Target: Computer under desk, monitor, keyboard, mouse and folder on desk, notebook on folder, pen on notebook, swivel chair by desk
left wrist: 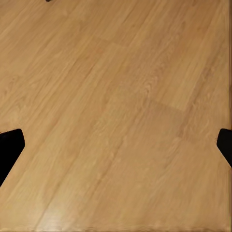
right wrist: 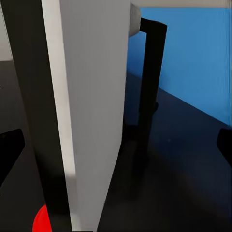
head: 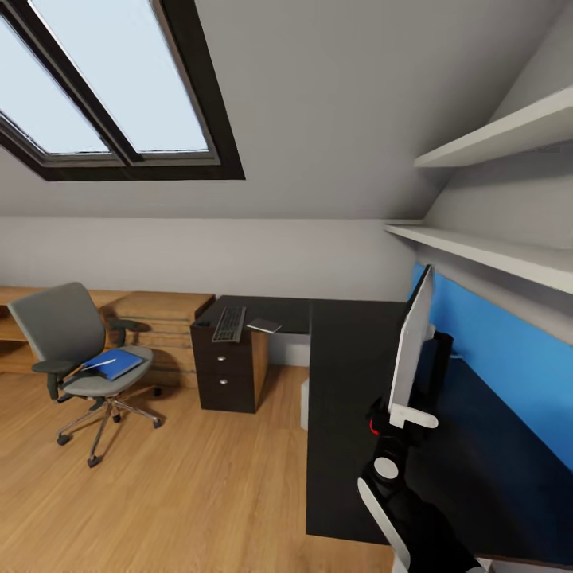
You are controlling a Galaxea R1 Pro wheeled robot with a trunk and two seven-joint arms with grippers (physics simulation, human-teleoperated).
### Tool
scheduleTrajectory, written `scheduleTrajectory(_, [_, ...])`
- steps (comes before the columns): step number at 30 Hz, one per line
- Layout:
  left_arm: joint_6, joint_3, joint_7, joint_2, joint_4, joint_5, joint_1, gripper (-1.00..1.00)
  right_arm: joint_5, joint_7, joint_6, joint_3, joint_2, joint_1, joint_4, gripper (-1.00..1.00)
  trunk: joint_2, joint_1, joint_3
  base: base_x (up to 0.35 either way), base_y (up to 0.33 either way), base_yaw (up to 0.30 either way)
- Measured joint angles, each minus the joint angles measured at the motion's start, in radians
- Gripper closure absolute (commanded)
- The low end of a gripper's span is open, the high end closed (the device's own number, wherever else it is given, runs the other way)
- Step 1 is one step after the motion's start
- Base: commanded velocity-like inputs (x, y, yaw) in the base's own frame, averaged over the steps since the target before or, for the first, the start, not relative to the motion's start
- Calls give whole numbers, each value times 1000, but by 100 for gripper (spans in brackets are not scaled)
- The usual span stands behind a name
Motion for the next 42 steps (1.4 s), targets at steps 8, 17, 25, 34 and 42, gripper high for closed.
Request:
scheduleTrajectory(8, [1,0,-1,0,0,1,0,-100,-1,0,1,0,0,0,0,-100,0,0,0,-110,-107,0])
scheduleTrajectory(17, [0,0,-2,0,0,0,0,-100,0,0,1,2,0,0,0,-100,0,0,0,-4,-67,0])
scheduleTrajectory(25, [1,0,-2,0,0,0,0,-100,-1,0,1,2,0,0,0,-100,0,0,0,-5,-295,0])
scheduleTrajectory(34, [1,0,-3,0,0,0,0,-100,-1,0,1,2,0,0,0,-100,0,0,0,0,-320,0])
scheduleTrajectory(42, [0,0,-2,2,0,1,0,-100,-1,0,1,2,1,0,0,-100,0,0,0,0,-115,0])
